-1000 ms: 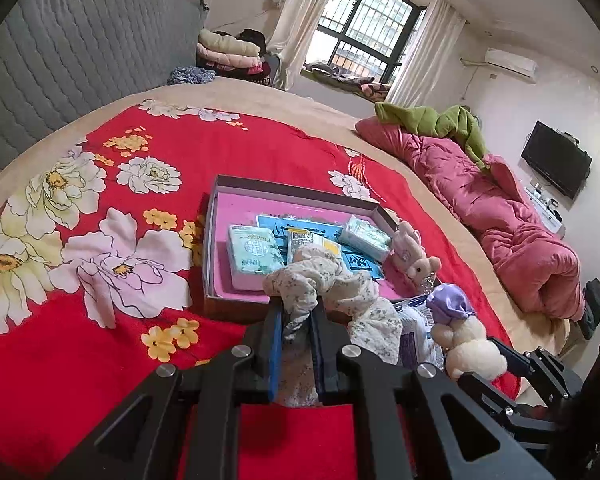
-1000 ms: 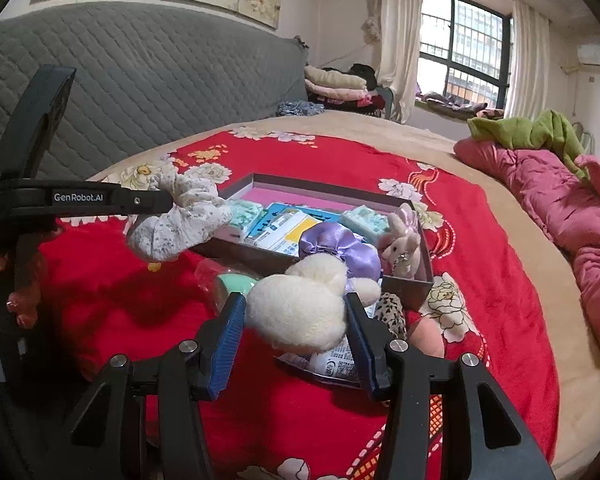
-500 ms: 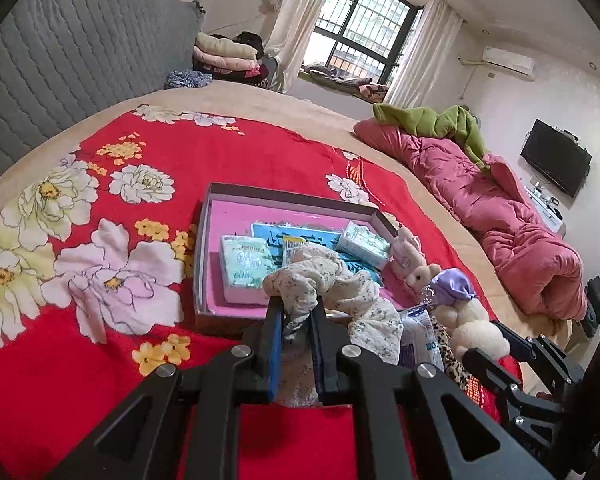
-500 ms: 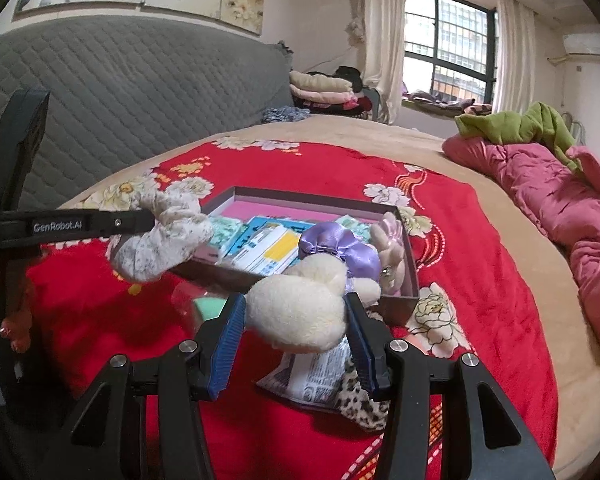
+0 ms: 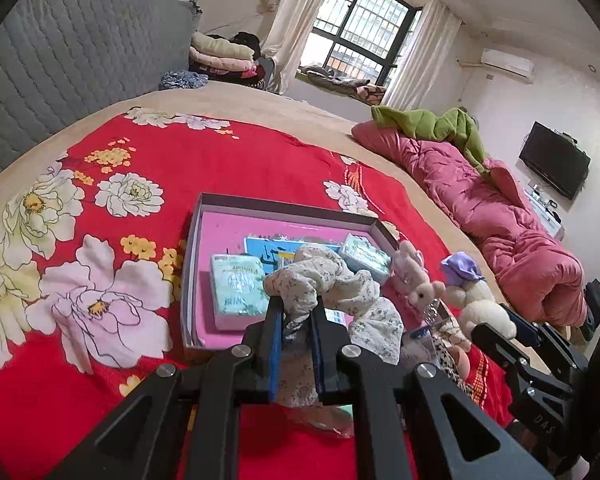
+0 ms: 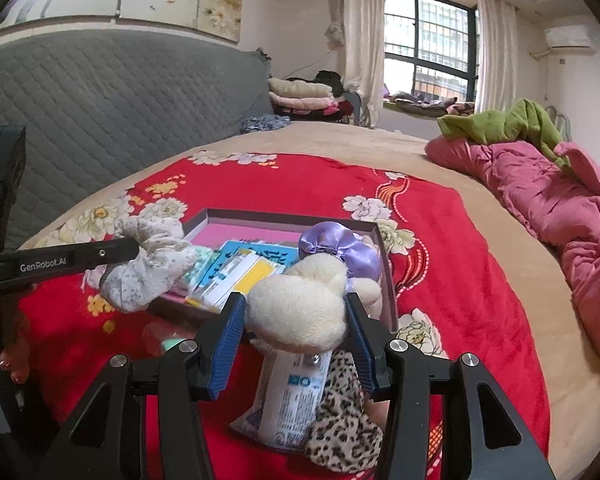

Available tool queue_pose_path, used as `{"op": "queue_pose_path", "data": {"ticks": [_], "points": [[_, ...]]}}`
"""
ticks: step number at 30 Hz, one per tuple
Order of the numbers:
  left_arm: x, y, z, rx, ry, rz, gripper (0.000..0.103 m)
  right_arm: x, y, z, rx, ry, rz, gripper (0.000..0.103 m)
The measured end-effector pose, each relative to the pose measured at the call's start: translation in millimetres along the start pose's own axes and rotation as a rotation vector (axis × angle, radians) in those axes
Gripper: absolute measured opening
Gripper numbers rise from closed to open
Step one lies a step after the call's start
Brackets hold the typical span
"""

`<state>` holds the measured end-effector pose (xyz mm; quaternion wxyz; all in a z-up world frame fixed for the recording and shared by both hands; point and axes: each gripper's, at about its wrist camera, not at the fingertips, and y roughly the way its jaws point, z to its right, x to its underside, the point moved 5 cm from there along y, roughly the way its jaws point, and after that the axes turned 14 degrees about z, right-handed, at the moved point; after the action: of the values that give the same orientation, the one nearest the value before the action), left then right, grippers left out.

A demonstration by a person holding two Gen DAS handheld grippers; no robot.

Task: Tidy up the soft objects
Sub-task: 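Lift and carry the scrunchie with the left gripper while the right carries the plush over the box, then lower the scrunchie into the box with the left gripper while the right lowers the plush beside it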

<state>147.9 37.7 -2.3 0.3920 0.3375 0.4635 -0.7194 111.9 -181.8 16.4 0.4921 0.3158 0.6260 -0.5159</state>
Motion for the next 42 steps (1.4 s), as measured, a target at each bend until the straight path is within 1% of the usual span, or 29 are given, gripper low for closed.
{"op": "queue_pose_path", "data": {"ticks": [6, 11, 19, 28, 32, 35, 42], "points": [[-9, 10, -3, 0.000, -0.009, 0.011, 0.013, -9, 6, 5, 0.019, -0.005, 0.010, 0.051], [-11, 20, -8, -0.018, -0.019, 0.003, 0.013, -13, 12, 5, 0.028, -0.015, 0.010, 0.051], [-15, 33, -15, -0.034, -0.044, -0.002, 0.013, -23, 25, 3, 0.024, -0.024, 0.018, 0.051], [-18, 49, -10, -0.032, -0.022, -0.007, 0.013, -24, 41, 3, 0.020, -0.017, 0.013, 0.051], [-16, 60, -8, -0.029, -0.017, -0.024, 0.013, -23, 45, 1, 0.016, -0.034, 0.009, 0.051], [-13, 66, -5, -0.003, -0.025, -0.047, 0.013, -22, 48, 0, 0.013, -0.039, 0.003, 0.051], [-1, 84, 0, 0.004, -0.014, -0.111, 0.013, -18, 54, 1, 0.009, -0.043, -0.011, 0.051]]}}
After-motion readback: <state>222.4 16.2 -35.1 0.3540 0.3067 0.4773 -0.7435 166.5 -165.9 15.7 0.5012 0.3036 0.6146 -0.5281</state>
